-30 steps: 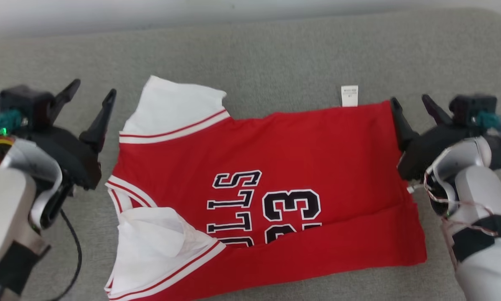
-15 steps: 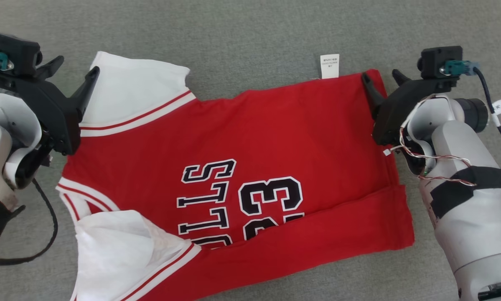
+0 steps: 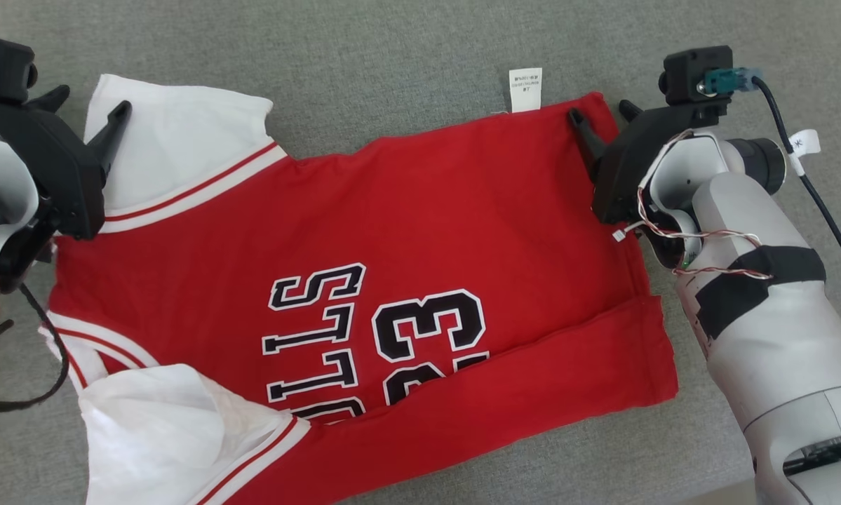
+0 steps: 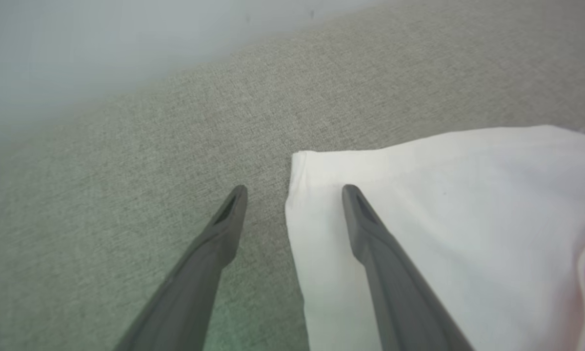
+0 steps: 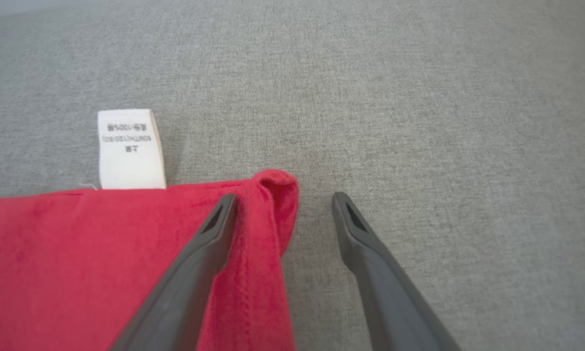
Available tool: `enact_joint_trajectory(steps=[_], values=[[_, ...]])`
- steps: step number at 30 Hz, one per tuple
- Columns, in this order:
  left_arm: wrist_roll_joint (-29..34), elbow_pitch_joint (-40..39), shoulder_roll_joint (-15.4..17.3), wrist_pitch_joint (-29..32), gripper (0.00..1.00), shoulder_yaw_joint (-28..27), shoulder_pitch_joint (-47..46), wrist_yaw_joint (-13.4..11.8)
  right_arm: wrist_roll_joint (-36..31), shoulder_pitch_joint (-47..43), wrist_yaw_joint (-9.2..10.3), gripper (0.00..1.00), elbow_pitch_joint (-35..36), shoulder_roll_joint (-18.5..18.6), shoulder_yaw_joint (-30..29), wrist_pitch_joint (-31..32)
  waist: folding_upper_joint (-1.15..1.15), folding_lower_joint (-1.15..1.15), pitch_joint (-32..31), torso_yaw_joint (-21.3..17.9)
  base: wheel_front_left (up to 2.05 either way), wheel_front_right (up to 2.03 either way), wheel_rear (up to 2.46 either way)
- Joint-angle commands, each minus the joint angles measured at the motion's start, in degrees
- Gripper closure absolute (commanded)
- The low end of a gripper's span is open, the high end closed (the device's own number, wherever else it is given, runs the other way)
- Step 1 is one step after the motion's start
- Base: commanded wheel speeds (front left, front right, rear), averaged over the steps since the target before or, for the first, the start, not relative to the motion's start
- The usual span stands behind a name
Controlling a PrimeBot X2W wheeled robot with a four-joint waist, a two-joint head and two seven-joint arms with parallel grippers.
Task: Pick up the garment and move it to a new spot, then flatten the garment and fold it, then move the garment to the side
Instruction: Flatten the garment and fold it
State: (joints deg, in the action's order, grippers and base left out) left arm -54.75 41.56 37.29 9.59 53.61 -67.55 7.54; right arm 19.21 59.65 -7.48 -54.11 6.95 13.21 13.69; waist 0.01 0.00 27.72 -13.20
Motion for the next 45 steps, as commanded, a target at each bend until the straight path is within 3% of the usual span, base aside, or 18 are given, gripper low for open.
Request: enact_joint_trajectory(steps=[1,5,6,7,8,9,16,28,34,41,45], values=[[-0.66,0.45,-0.01,-0.3,0.0,0.51,-0.84,-0.11,0.63,0.68,-0.01,0.0,-0.37,-0.23,0.32,0.31,-0.01,0.0,0.7,-0.52,0.0,0.0,0.0],[-2.18,2.54,-0.6,0.56,0.0,2.08,-2.05,-0.11,1.22,1.88,-0.01,0.0,-2.25,-0.65,1.5,1.24,-0.01,0.0,1.49,-0.93,0.0,0.0,0.0],[-2.66,2.97,-0.79,0.64,0.0,2.49,-2.22,-0.11,1.42,2.11,-0.01,0.13,-2.54,-0.71,1.7,1.3,-0.01,0.0,1.63,-0.99,0.0,0.0,0.0],[-3.19,3.3,-0.99,0.56,0.0,2.79,-2.51,-0.11,1.55,2.39,-0.01,0.59,-2.85,-0.82,2.07,1.55,-0.01,0.0,1.77,-0.99,0.0,0.0,0.0],[-3.65,3.5,-1.15,0.43,0.54,3.17,-2.73,-0.11,1.84,2.69,-0.01,0.92,-3.11,-0.91,2.43,1.68,-0.01,0.0,1.86,-0.98,0.0,0.0,0.0],[-4.14,3.53,-1.5,0.22,1.0,3.55,-2.63,-0.11,2.07,2.81,-0.01,1.0,-3.38,-0.89,2.62,1.67,-0.01,0.0,1.86,-0.89,0.0,0.0,0.0],[-7.25,2.14,-2.64,-4.28,1.0,4.76,-3.34,-0.11,3.24,4.22,0.07,1.0,-4.56,1.23,2.8,-1.26,-0.01,0.0,-0.04,1.33,0.0,0.0,0.0],[-10.35,-4.36,-2.91,-19.87,1.0,6.12,2.11,-0.11,3.77,-2.89,0.06,1.0,-4.74,5.4,6.73,-17.51,-0.01,0.0,-6.39,7.01,0.0,0.0,0.0],[-11.15,-9.35,-2.4,-23.39,1.0,5.44,7.07,-0.27,5.14,-6.57,0.06,1.0,-4.43,7.62,7.96,-23.1,-0.01,0.0,-8.7,8.86,0.0,0.0,0.0],[-9.71,-19.9,-1.1,-24.8,1.0,1.83,17.11,-3.72,8.04,-12.73,0.06,1.0,-2.09,9.81,9.51,-27.95,-0.01,0.0,-11.36,10.97,0.0,0.0,0.0],[-7.46,-26.83,-1.33,-24.78,1.0,-3.31,25.18,-6.44,9.55,-16.76,0.06,1.0,0.66,11.15,9.93,-28.74,-0.01,0.0,-12.74,11.84,0.0,0.0,0.0]])
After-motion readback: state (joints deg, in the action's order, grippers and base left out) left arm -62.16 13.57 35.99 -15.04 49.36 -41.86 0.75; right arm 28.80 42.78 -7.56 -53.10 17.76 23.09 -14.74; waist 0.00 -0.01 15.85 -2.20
